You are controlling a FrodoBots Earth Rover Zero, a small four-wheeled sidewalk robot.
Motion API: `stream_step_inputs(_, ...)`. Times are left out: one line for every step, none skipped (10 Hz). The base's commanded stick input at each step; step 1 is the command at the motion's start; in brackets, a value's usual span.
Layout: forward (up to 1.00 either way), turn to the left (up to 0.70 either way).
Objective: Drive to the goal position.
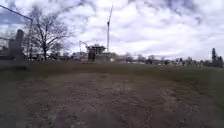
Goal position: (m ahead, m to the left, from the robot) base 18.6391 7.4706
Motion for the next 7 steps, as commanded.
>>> stream_step_inputs(0.70,0.00)
stream_step_inputs(0.70,0.00)
stream_step_inputs(0.70,0.00)
stream_step_inputs(0.70,0.00)
stream_step_inputs(0.70,0.05)
stream_step_inputs(0.70,0.22)
stream_step_inputs(0.70,0.27)
